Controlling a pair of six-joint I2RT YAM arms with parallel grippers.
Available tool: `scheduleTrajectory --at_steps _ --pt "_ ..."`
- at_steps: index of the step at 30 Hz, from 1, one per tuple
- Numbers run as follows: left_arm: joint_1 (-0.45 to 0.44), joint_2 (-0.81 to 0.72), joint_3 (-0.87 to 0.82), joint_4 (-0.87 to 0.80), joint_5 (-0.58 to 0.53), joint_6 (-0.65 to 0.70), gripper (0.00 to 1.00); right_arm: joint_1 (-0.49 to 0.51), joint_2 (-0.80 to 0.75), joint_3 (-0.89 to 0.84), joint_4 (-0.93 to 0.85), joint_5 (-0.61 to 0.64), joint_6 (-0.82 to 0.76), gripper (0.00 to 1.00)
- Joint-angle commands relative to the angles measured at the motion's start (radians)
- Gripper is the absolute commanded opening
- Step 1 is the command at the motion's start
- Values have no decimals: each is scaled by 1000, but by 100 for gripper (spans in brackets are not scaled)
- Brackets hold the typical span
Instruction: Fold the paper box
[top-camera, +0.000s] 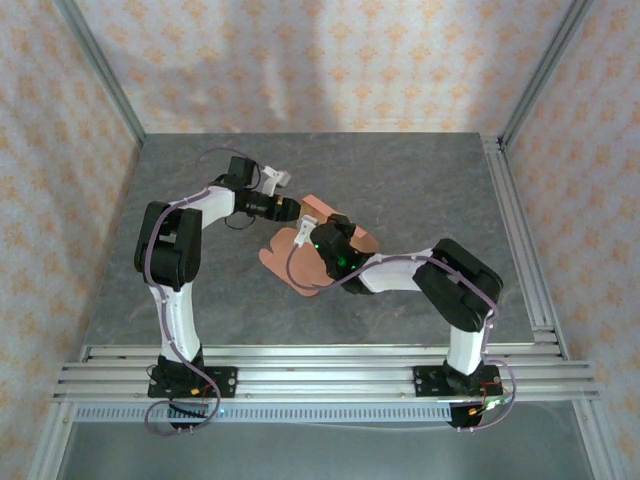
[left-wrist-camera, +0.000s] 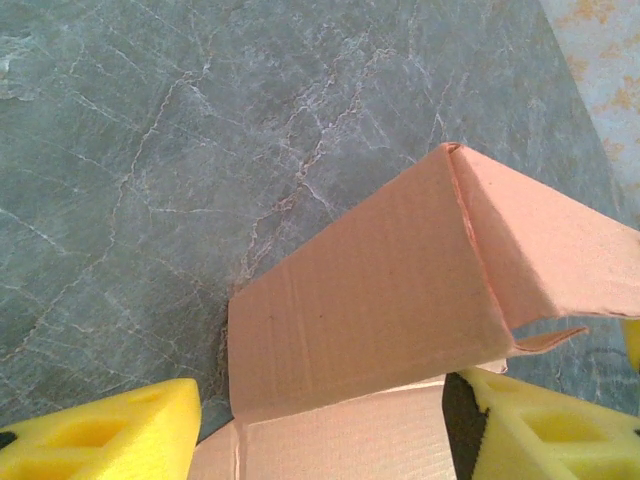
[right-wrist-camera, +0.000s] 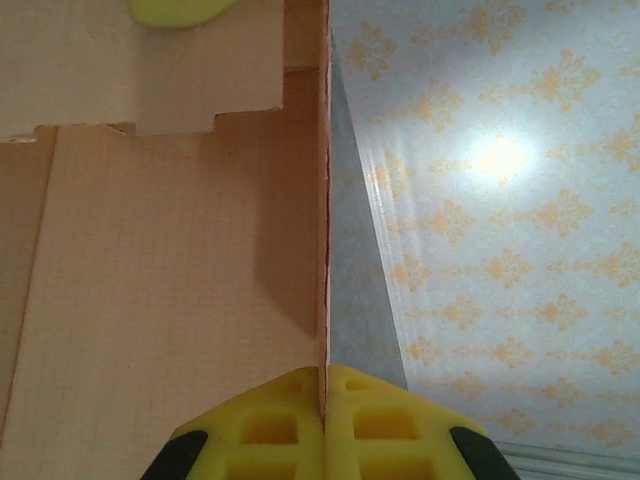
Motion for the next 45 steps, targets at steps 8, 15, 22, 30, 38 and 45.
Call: scheduleTrajectory --at_steps 8,15,22,30,38,45 --pt "3 -22 -1 -38 16 21 68 -12 -34 84 -194 -53 114 0" --pt "4 -27 -10 -57 29 26 68 -20 -39 128 -303 -98 157 0" --pt "3 -7 -4 -54 26 14 66 -25 -58 161 -378 -136 217 0" --pt "4 -7 7 -82 30 21 63 -29 -69 198 -461 -152 264 0" --pt "9 -33 26 -157 53 77 65 -37 -50 229 -499 -162 294 0" --pt "17 -45 51 -245 94 154 62 -39 -41 237 -506 -159 294 0"
